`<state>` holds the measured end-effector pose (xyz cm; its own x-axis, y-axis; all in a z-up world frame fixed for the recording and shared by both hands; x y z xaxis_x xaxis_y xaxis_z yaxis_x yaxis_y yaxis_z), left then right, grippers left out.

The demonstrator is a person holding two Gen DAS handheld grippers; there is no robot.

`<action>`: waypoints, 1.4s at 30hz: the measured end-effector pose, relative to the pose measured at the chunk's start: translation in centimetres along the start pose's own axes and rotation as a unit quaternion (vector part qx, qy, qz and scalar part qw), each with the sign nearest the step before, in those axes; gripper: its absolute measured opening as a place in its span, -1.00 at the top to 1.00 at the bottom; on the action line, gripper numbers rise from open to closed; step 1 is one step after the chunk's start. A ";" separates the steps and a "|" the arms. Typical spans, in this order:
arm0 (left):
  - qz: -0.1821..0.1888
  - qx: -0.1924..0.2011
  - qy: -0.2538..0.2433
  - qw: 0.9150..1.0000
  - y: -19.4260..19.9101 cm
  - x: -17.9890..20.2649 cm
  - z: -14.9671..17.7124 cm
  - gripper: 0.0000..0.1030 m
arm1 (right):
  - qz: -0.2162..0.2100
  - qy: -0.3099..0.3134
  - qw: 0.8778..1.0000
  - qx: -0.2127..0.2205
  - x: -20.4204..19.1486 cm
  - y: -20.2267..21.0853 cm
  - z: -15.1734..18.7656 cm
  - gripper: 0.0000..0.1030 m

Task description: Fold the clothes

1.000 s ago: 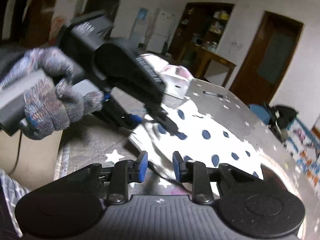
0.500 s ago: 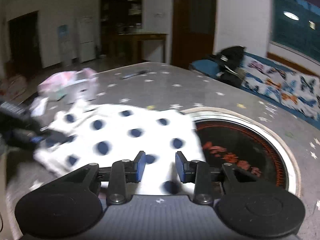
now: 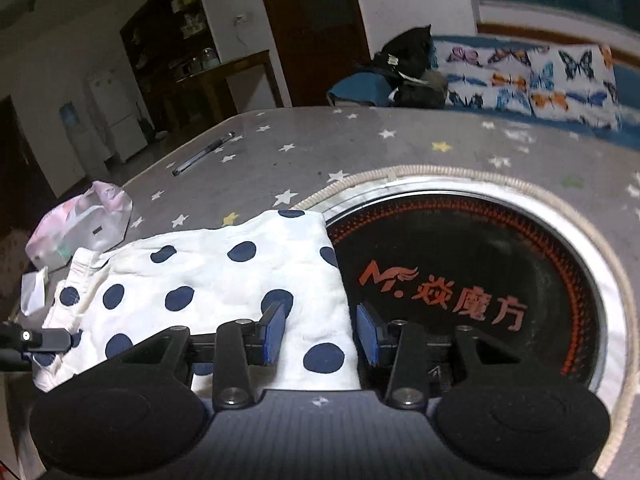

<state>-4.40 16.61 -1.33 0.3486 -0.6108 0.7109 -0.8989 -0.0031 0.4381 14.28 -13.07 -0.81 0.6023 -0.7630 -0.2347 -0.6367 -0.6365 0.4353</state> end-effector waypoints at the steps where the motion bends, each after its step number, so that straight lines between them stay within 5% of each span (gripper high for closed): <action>1: 0.000 -0.001 -0.001 1.000 -0.1 0.0 -0.1 0.33 | 0.000 -0.006 1.000 -0.002 0.1 -0.1 0.1 0.24; 11: -0.010 -0.007 -0.043 0.999 -0.3 1.0 -0.5 0.34 | -0.017 -0.035 0.999 -0.005 -0.4 0.4 0.1 0.83; 23: 0.008 -0.017 -0.103 0.995 -1.3 5.2 -0.1 0.38 | -0.006 -0.052 0.998 0.047 0.7 6.1 -0.9 0.88; 42: 0.102 -0.088 -0.214 0.968 -7.5 19.9 8.4 0.38 | 0.134 -0.078 0.980 0.126 10.6 18.7 -1.2 0.88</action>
<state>7.04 -2.22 4.89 -0.0072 -0.8563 0.5164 -0.8651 0.2643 0.4264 9.31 -32.92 5.88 0.3294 -0.9015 -0.2806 -0.8720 -0.4044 0.2757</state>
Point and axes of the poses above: each gripper's, at about its wrist camera, not at the fingertips, and y roughly against the way its jaws point, x to its right, z to its underside, the point moved 2 cm from there along -y, roughly the way its jaws point, and after that the axes turned 15 degrees about x, right-handed, at the moved point
